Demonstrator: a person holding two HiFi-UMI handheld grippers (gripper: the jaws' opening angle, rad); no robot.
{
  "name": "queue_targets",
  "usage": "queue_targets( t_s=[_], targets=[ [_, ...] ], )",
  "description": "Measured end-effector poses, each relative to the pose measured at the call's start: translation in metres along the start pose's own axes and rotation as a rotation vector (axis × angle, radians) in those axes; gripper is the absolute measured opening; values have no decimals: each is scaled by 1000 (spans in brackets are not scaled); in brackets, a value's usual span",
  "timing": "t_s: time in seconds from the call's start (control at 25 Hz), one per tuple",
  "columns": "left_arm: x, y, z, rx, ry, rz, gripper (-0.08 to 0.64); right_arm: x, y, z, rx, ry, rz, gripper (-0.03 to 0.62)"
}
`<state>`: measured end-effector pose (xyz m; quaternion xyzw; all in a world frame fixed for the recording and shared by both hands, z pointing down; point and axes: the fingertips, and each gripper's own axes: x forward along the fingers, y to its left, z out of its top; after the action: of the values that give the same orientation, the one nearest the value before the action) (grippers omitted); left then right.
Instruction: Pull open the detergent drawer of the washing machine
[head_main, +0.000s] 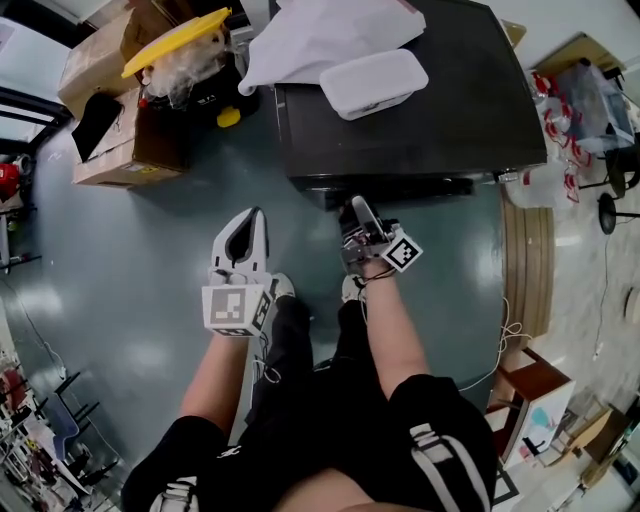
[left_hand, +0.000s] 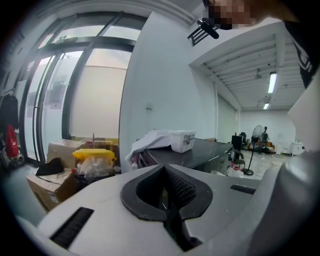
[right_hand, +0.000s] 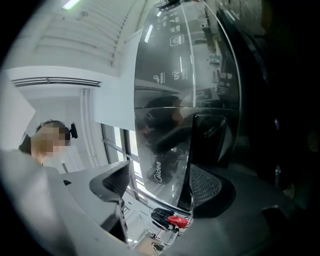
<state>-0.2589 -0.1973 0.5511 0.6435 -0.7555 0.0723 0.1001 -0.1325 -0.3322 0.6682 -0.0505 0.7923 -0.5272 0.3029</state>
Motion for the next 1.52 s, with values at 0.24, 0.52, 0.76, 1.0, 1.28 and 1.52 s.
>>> queue_targets(
  t_s=[0.24, 0.52, 0.76, 1.0, 1.28, 1.52],
  targets=[
    [2, -4, -2, 3, 2, -14, 0, 12, -4, 7, 19, -69, -55, 357],
    [1, 10, -8, 0, 16, 3, 0, 15, -14, 7, -14, -128, -110, 299],
    [0, 14, -14, 9, 28, -3, 0, 15, -13, 10, -10, -134, -92, 291],
    [-7, 11, -31, 8, 47, -8, 0, 16, -14, 5, 1, -105, -96, 287],
    [-14, 3, -46, 5, 53, -26, 0, 14, -16, 2, 34, -71, -87, 278],
    [-20, -2, -43, 14, 44, -48, 0, 10, -15, 0, 59, -30, -68, 257]
  ],
)
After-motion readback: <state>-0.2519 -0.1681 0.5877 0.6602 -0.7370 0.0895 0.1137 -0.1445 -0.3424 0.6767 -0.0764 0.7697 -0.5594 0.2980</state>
